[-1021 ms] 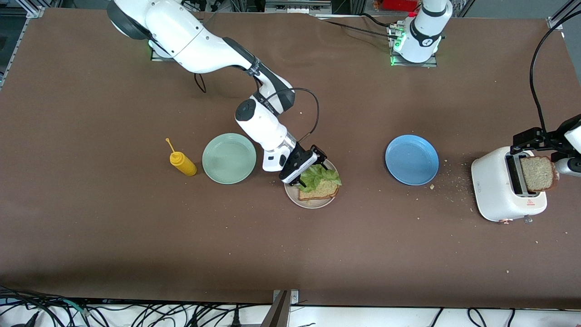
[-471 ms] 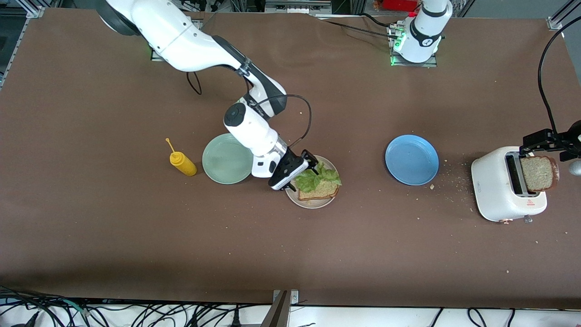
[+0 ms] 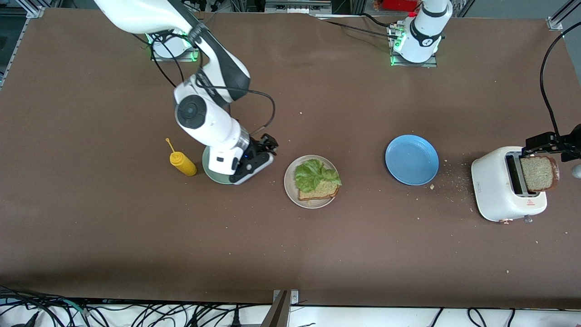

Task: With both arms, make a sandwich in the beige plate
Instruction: 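Withdraw the right gripper while the left gripper grasps the toaster bread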

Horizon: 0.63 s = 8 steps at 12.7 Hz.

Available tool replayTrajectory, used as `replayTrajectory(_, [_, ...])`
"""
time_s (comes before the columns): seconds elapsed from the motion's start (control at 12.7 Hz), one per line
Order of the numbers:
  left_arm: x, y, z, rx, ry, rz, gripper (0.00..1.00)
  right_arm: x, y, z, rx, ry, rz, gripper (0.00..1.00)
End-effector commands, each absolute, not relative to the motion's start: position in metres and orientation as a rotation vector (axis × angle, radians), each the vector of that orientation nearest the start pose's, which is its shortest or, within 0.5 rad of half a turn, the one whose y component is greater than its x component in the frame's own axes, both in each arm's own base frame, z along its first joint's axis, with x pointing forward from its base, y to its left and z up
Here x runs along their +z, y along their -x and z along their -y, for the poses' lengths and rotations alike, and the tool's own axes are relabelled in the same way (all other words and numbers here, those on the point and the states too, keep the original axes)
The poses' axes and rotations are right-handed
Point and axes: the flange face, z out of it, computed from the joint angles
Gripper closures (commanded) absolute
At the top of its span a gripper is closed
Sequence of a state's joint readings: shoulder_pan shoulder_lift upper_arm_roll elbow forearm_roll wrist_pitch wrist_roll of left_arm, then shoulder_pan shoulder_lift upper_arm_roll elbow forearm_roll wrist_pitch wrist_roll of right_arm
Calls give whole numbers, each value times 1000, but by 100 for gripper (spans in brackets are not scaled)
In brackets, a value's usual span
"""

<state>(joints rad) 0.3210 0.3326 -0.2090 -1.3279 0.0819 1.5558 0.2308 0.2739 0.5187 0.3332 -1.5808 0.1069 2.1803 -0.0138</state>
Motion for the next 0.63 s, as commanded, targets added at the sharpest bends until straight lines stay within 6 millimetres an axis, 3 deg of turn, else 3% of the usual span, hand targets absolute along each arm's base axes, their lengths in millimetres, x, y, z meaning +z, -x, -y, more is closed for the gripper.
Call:
replayTrajectory(0.0, [529, -648, -140, 76, 3137, -159, 0, 398, -581, -324, 72, 2842, 703, 0])
replayTrajectory(0.08, [520, -654, -155, 20, 3128, -186, 0, 410, -584, -305, 86, 2869, 675, 0])
replayTrajectory(0.24, [490, -657, -207, -23, 3130, -188, 0, 418, -591, -271, 147, 2909, 616, 0])
replayTrajectory(0.55, [417, -652, -265, 74, 3184, -54, 0, 432, -613, -182, 233, 2971, 517, 0])
